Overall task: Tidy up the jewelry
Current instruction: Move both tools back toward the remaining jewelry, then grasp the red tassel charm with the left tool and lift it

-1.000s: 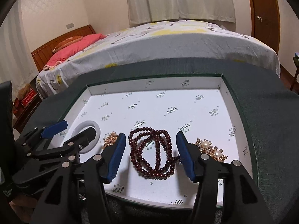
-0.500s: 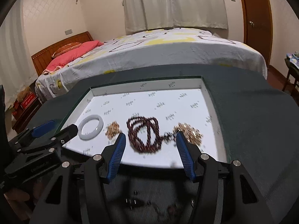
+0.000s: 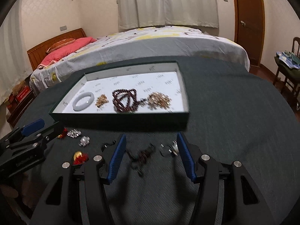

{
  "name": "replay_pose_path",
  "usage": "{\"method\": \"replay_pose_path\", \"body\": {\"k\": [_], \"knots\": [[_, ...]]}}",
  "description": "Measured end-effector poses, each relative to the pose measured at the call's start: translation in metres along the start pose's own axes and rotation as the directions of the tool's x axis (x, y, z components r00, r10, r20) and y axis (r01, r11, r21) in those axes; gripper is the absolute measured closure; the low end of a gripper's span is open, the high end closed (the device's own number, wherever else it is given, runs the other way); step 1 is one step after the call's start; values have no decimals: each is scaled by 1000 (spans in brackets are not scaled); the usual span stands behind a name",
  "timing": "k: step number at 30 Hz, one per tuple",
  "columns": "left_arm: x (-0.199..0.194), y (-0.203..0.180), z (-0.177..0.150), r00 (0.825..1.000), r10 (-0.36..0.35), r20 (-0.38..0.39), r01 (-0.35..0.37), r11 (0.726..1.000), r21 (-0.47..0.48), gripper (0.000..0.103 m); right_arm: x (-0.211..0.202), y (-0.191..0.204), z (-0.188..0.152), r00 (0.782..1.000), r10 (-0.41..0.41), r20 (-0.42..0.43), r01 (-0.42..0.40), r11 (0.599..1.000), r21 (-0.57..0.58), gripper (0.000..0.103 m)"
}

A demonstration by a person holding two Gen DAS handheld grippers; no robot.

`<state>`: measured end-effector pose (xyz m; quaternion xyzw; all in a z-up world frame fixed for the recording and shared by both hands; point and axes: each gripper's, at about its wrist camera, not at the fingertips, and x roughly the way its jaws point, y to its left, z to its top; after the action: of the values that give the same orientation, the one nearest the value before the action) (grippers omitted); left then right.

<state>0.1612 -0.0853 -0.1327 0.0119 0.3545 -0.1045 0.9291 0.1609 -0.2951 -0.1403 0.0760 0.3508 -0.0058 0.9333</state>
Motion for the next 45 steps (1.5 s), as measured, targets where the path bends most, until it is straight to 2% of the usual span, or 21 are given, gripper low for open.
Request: {"method": "replay_pose_path", "body": {"k": [9,14,19,23,24,27,29,45], "knots": [[-1,-30,-21,1000,1,-29,-1,1000,32,23,-15,-22,-16,1000,-18,1,18,999,36,48],[8,-36,-31,997,3,-74,-2,1000,16,31,-18,-26,-16,1000,-5,9,5,998,60,48],[15,-37,-37,994,0,-106,3,1000,27,47,-16,-24,-17,1000,4,4,-4,998,62,48],[19,-38,-41,994,-9,-110,13,999,38,65,-14,-24,-19,1000,0,-1,0,998,63,48],[19,-38,-41,994,-14,-107,19,999,44,75,-14,-24,-19,1000,-1,-1,1,998,63,48],[18,-37,-41,994,-30,-105,35,998,44,80,-12,-24,-20,1000,-5,-7,5,998,62,48],[17,-35,-41,994,-36,-99,41,998,50,92,-11,-23,-21,1000,-6,-11,7,998,57,48],[-6,-14,-31,998,-38,-47,40,998,46,92,-3,-11,-24,1000,-1,-32,2,1000,27,48]]}}
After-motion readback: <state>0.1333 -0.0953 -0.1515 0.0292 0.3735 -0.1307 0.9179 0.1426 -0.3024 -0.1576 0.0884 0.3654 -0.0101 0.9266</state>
